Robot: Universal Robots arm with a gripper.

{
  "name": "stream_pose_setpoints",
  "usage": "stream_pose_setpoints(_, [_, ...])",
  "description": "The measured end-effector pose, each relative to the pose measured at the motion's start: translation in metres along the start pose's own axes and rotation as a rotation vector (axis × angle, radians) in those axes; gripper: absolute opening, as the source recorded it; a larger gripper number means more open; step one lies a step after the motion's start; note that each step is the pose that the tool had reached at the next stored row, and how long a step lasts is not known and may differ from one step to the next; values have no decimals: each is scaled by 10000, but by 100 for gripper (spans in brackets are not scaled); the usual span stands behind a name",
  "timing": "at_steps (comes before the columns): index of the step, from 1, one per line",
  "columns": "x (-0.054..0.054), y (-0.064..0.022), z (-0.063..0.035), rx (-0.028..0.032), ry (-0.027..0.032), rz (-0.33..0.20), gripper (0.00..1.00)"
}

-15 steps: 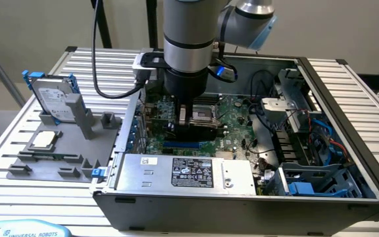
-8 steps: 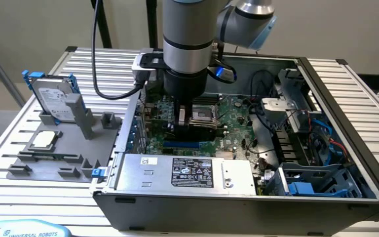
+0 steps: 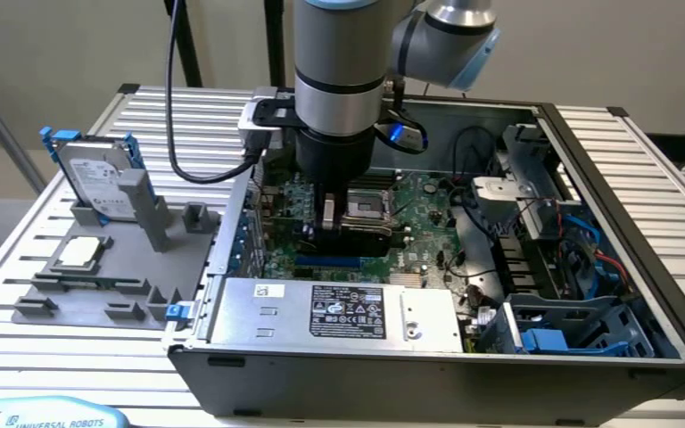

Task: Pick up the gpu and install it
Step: 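Insert the gpu into the slot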

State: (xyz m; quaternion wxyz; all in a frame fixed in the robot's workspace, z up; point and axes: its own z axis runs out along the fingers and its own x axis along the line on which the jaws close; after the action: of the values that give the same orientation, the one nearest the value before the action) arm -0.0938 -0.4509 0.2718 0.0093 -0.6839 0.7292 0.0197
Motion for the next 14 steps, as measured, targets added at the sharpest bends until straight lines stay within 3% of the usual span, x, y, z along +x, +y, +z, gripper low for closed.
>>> stream_pose_setpoints(14, [-4, 18, 24, -6, 0, -165, 27])
